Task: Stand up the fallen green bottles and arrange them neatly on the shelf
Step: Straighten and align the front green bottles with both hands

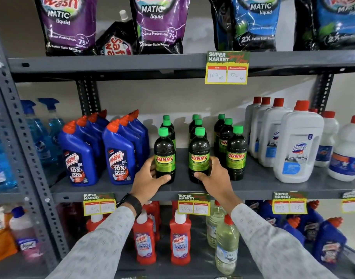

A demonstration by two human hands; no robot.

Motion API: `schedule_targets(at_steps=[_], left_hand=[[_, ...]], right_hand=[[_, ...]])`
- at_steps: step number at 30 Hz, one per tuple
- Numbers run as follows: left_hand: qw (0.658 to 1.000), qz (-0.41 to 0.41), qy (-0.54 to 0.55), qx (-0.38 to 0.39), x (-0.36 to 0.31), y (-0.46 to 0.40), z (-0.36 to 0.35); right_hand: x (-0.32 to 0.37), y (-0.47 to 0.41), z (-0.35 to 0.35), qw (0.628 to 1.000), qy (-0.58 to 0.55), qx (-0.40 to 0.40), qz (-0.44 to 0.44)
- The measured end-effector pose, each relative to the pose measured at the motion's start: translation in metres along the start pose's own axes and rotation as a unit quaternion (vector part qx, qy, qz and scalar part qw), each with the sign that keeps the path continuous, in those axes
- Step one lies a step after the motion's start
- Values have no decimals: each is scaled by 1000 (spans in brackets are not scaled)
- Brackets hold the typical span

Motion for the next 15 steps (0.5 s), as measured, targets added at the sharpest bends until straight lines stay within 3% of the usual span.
schedule_targets(at_steps=[15], left_hand=[[1000, -7, 9, -29, -4, 6, -4]], right_hand=[[-4, 9, 7, 999, -18, 12, 25]])
Point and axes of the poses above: each hand's wrist, its own y-axis away from the middle knuckle, its own z-axis out of the back of the hand, x = y × z, the point moved 2 cm from there along -y, towards the middle knuckle, and after that the axes turned 8 degrees about -x, right-handed, at the moved point
